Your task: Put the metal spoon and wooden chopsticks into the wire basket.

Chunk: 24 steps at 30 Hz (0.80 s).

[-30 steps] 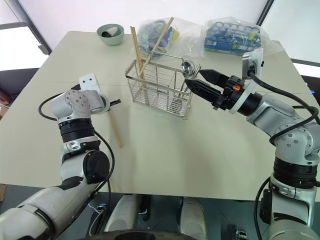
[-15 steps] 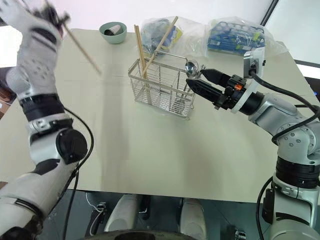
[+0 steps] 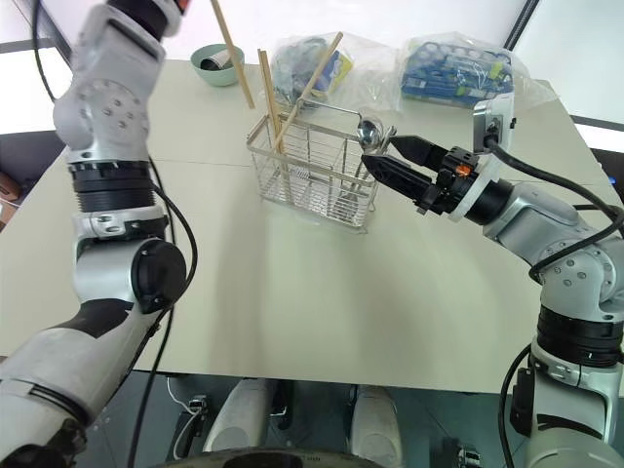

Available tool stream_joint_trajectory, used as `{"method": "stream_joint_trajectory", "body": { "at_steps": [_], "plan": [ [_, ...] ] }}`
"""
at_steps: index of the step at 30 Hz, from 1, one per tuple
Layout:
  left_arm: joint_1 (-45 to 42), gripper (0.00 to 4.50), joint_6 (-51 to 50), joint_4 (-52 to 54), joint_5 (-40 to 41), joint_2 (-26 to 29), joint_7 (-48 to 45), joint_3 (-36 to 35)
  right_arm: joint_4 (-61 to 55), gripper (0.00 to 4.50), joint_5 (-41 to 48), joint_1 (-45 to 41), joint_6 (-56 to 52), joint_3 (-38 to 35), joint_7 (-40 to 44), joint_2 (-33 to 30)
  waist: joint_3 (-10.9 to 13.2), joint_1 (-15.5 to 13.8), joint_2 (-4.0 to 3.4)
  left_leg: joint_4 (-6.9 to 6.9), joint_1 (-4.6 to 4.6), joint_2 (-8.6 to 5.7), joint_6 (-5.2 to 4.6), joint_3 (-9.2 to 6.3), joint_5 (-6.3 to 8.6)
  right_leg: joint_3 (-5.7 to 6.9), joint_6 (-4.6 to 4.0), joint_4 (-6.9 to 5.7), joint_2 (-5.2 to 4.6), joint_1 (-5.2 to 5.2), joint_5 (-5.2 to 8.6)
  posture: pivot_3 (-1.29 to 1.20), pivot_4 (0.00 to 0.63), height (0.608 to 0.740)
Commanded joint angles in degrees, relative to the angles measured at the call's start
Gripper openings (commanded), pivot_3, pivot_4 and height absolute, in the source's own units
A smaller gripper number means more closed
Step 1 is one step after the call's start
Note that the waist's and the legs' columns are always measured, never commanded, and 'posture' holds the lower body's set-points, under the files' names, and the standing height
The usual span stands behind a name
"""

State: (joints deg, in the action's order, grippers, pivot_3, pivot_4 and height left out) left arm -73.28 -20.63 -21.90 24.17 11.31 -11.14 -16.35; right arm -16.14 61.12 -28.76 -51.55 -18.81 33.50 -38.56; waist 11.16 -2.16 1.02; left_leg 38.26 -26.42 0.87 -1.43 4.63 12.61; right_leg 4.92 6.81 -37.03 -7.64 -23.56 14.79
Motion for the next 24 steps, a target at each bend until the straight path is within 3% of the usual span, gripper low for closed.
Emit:
{"method": "stream_joint_trajectory", "body": {
  "at_steps": [1, 7, 11, 16, 20, 24],
  "plan": [
    [0.5, 0.05, 2.9, 0.8, -2.0, -0.5, -2.3, 3.2, -2.7, 4.50, 1.7, 0.4, 0.9, -2.8, -0.9, -0.4, 0.0, 0.0, 0.00, 0.00, 0.00, 0.01, -0.02, -0.01, 0.01, 0.00, 0.00, -0.01, 0.00, -0.01, 0.00, 0.00, 0.150, 0.708],
    [3.6, 0.05, 3.9, 2.0, -3.5, -1.7, -3.9, 6.4, -3.6, 4.50, 2.2, 1.9, 1.3, -3.7, -1.7, -0.5, 0.0, 0.1, -0.01, -0.01, 0.01, 0.07, -0.03, -0.02, 0.02, 0.00, 0.00, -0.02, 0.01, -0.03, 0.00, 0.00, 0.150, 0.708],
    [4.6, 1.41, 3.6, 3.6, -2.1, -2.2, -4.5, 5.9, -3.3, 4.50, 2.1, 1.7, 1.4, -3.6, -1.7, -0.5, 0.0, 0.0, -0.01, -0.01, -0.01, 0.07, -0.03, -0.04, 0.02, 0.00, 0.00, -0.01, -0.01, -0.03, 0.00, 0.00, 0.150, 0.708],
    [6.7, 3.89, 0.3, 7.9, 0.5, -2.0, -4.9, 4.9, -2.4, 4.50, 1.0, 1.2, 1.9, -3.0, -0.8, -0.9, 0.0, 0.0, -0.01, -0.01, -0.01, 0.08, -0.04, -0.07, 0.02, 0.00, 0.00, 0.00, -0.02, -0.02, 0.00, 0.00, 0.150, 0.708],
    [8.4, 3.89, -5.0, 12.6, 4.7, 1.6, -6.0, 2.2, -0.9, 4.50, -0.2, 0.4, 2.4, -3.0, 0.6, -2.2, 0.0, 0.1, -0.01, -0.01, 0.00, 0.09, -0.04, -0.10, 0.02, 0.00, 0.00, -0.02, -0.01, -0.02, 0.00, 0.00, 0.150, 0.708],
    [9.1, 3.89, -11.3, 14.8, 7.8, 10.9, -11.4, 0.4, 1.4, 4.50, -2.7, -0.2, 3.3, -2.9, 3.8, -5.4, 0.0, 0.8, -0.03, -0.02, -0.01, 0.09, -0.03, -0.10, 0.02, -0.01, -0.01, -0.06, 0.01, -0.07, 0.00, 0.00, 0.150, 0.708]
  ]
}}
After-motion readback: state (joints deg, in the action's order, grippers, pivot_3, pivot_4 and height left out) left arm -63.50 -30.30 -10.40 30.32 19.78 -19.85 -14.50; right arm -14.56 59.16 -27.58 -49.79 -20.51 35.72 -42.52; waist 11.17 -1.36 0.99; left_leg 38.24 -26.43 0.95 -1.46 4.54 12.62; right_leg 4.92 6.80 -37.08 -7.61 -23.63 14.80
